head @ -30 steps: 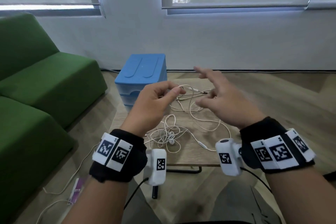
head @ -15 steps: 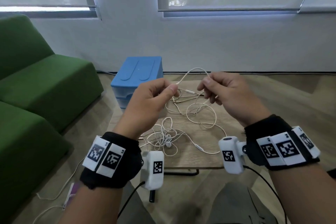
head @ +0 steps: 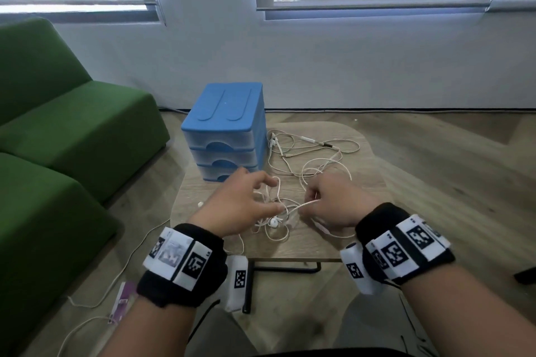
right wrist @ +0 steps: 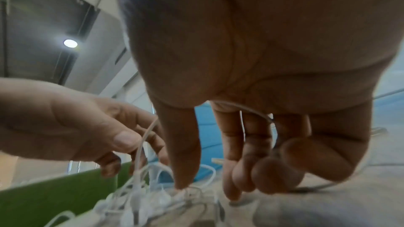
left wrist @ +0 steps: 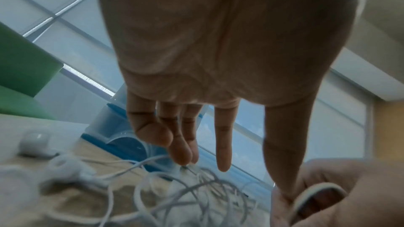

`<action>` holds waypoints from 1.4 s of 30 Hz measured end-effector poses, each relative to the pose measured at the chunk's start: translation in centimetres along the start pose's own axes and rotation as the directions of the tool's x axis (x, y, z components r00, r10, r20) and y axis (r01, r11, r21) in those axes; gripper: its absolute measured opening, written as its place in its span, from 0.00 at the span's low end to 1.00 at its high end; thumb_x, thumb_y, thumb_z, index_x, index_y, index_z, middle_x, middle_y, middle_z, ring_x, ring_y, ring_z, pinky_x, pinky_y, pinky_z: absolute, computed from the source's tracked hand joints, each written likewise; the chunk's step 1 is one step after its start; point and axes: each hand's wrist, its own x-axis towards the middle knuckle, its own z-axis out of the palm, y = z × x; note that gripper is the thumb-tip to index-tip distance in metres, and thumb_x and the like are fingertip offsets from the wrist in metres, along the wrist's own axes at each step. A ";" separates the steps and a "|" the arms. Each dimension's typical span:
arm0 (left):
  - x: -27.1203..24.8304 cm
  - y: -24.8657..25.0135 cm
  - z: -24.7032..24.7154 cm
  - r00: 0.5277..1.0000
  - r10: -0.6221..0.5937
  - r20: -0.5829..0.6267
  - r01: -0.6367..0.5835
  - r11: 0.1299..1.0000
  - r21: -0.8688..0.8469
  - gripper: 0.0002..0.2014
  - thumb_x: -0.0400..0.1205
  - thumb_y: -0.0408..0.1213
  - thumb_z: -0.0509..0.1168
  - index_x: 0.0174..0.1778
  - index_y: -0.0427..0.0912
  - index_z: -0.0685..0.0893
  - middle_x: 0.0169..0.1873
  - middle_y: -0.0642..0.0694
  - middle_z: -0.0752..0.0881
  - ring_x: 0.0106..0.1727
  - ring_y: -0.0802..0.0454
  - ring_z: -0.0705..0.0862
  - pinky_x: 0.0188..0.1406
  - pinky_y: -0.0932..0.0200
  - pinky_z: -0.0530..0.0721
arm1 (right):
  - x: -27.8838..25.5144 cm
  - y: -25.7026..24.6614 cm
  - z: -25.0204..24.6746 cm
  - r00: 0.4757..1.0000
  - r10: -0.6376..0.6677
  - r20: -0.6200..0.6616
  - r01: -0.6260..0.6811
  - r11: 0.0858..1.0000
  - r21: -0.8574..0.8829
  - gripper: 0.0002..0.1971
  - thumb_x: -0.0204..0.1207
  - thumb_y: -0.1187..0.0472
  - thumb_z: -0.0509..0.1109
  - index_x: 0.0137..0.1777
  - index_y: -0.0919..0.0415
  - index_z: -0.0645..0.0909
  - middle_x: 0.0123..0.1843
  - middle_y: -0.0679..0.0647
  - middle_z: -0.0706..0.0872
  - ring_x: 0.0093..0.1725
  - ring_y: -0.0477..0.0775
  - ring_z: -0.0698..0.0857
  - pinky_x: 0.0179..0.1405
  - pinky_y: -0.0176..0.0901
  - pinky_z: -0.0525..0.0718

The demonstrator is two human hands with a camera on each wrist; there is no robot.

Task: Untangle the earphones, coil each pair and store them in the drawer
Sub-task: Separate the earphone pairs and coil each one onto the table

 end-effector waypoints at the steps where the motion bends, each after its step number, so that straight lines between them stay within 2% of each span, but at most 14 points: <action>1: 0.1 -0.1 0.4 1.000 -0.012 0.028 0.010 0.999 0.052 0.25 0.75 0.57 0.80 0.67 0.62 0.83 0.60 0.55 0.76 0.58 0.57 0.82 0.61 0.54 0.85 | 0.0 -0.2 0.4 1.000 0.021 0.024 -0.020 0.999 -0.037 0.12 0.72 0.50 0.81 0.44 0.57 0.85 0.44 0.51 0.87 0.45 0.52 0.85 0.42 0.45 0.82; 4: 0.5 -0.4 1.2 0.998 -0.031 0.054 0.022 0.988 0.155 0.28 0.73 0.56 0.82 0.68 0.64 0.81 0.62 0.54 0.74 0.65 0.52 0.77 0.70 0.50 0.80 | 0.1 -0.9 0.8 0.996 0.058 0.074 -0.048 0.991 -0.122 0.11 0.71 0.54 0.81 0.45 0.58 0.84 0.45 0.52 0.88 0.47 0.55 0.87 0.43 0.47 0.86; 7: 1.0 -1.0 1.7 0.997 -0.040 0.066 0.027 0.981 0.194 0.27 0.71 0.54 0.83 0.64 0.65 0.81 0.58 0.56 0.74 0.63 0.52 0.76 0.69 0.48 0.80 | 0.0 -1.4 0.5 0.990 0.049 0.131 -0.022 0.980 -0.196 0.04 0.78 0.62 0.72 0.50 0.61 0.85 0.51 0.56 0.89 0.51 0.57 0.88 0.44 0.46 0.85; 10: 1.3 -1.7 2.0 0.998 -0.032 0.051 0.021 0.980 0.196 0.21 0.72 0.53 0.82 0.58 0.65 0.83 0.55 0.58 0.75 0.61 0.52 0.77 0.68 0.45 0.81 | -0.1 -1.0 -0.7 0.994 0.042 0.105 -0.025 0.988 -0.155 0.08 0.80 0.61 0.69 0.48 0.65 0.86 0.48 0.58 0.89 0.49 0.58 0.88 0.44 0.46 0.85; 14: 1.7 -2.4 2.3 1.000 -0.004 -0.002 0.004 0.989 0.148 0.05 0.79 0.53 0.76 0.45 0.63 0.86 0.52 0.56 0.79 0.57 0.49 0.83 0.62 0.42 0.86 | -0.4 -0.5 -4.1 0.997 0.039 -0.062 -0.022 0.966 0.256 0.12 0.78 0.64 0.66 0.33 0.60 0.80 0.31 0.56 0.89 0.30 0.52 0.84 0.30 0.41 0.78; 17: 2.0 -2.6 2.4 1.000 0.001 -0.018 0.002 0.993 0.117 0.08 0.81 0.53 0.73 0.37 0.62 0.86 0.47 0.53 0.85 0.50 0.49 0.88 0.54 0.39 0.90 | -1.0 -1.2 -6.5 0.990 0.036 -0.139 0.048 0.831 0.554 0.13 0.80 0.70 0.62 0.33 0.60 0.75 0.30 0.64 0.86 0.25 0.56 0.80 0.23 0.40 0.71; 22: 2.2 -2.5 2.3 0.998 0.027 -0.048 -0.021 0.992 0.121 0.14 0.88 0.52 0.65 0.41 0.55 0.91 0.46 0.54 0.88 0.46 0.54 0.88 0.51 0.42 0.89 | -1.4 -2.4 -9.4 0.971 0.023 -0.238 0.170 0.633 0.756 0.13 0.81 0.71 0.64 0.35 0.60 0.75 0.22 0.59 0.77 0.19 0.54 0.73 0.19 0.37 0.67; 26: 1.6 -1.5 1.6 1.000 -0.012 -0.024 0.016 0.986 0.166 0.09 0.89 0.51 0.64 0.57 0.57 0.89 0.56 0.53 0.82 0.54 0.54 0.85 0.58 0.46 0.88 | -1.1 -2.5 -10.9 0.946 -0.044 -0.321 0.262 0.684 0.680 0.11 0.83 0.68 0.69 0.38 0.62 0.80 0.21 0.50 0.69 0.22 0.49 0.63 0.23 0.39 0.58; 29: 1.0 -0.3 0.4 0.995 0.029 -0.098 -0.010 0.980 0.197 0.15 0.86 0.51 0.67 0.68 0.59 0.84 0.63 0.53 0.80 0.64 0.51 0.82 0.66 0.46 0.85 | -1.6 -2.5 -11.5 0.925 -0.111 -0.362 0.310 0.771 0.556 0.10 0.83 0.63 0.73 0.39 0.63 0.86 0.26 0.53 0.71 0.26 0.52 0.65 0.28 0.43 0.60; 32: 0.0 1.9 -1.1 0.923 0.205 -0.326 -0.212 0.977 0.015 0.22 0.83 0.54 0.71 0.74 0.56 0.82 0.63 0.55 0.82 0.67 0.53 0.80 0.69 0.50 0.81 | -2.4 -3.0 -11.8 0.913 -0.182 -0.364 0.349 0.811 0.470 0.09 0.82 0.61 0.75 0.41 0.62 0.89 0.27 0.55 0.74 0.29 0.55 0.67 0.27 0.42 0.63; 35: -0.5 5.1 -2.3 0.876 0.322 -0.359 -0.413 0.885 -0.214 0.27 0.84 0.51 0.73 0.80 0.54 0.78 0.69 0.57 0.84 0.72 0.65 0.80 0.73 0.62 0.77 | -2.9 -3.8 -12.0 0.906 -0.273 -0.322 0.386 0.844 0.372 0.07 0.81 0.61 0.76 0.42 0.63 0.90 0.24 0.50 0.74 0.27 0.54 0.68 0.24 0.40 0.64; 37: 0.1 6.4 -2.6 0.877 0.356 -0.324 -0.460 0.817 -0.347 0.21 0.86 0.45 0.72 0.75 0.50 0.83 0.64 0.54 0.90 0.69 0.61 0.85 0.74 0.51 0.81 | -3.1 -4.3 -12.2 0.893 -0.315 -0.320 0.411 0.860 0.301 0.07 0.80 0.61 0.76 0.42 0.63 0.90 0.22 0.43 0.74 0.24 0.46 0.68 0.24 0.37 0.65; 39: 0.7 6.8 -2.7 0.883 0.354 -0.307 -0.463 0.759 -0.457 0.12 0.87 0.41 0.70 0.64 0.44 0.89 0.53 0.42 0.93 0.57 0.48 0.91 0.68 0.34 0.85 | -3.2 -4.5 -12.5 0.876 -0.316 -0.364 0.418 0.874 0.248 0.07 0.80 0.60 0.77 0.41 0.61 0.90 0.20 0.41 0.74 0.22 0.40 0.69 0.25 0.31 0.66; 42: 1.0 6.3 -2.7 0.900 0.327 -0.289 -0.432 0.758 -0.488 0.09 0.89 0.40 0.66 0.51 0.43 0.92 0.39 0.35 0.89 0.42 0.48 0.88 0.60 0.35 0.86 | -3.1 -3.9 -13.3 0.835 -0.270 -0.479 0.397 0.898 0.187 0.07 0.79 0.57 0.77 0.41 0.57 0.90 0.27 0.44 0.82 0.28 0.39 0.74 0.32 0.35 0.72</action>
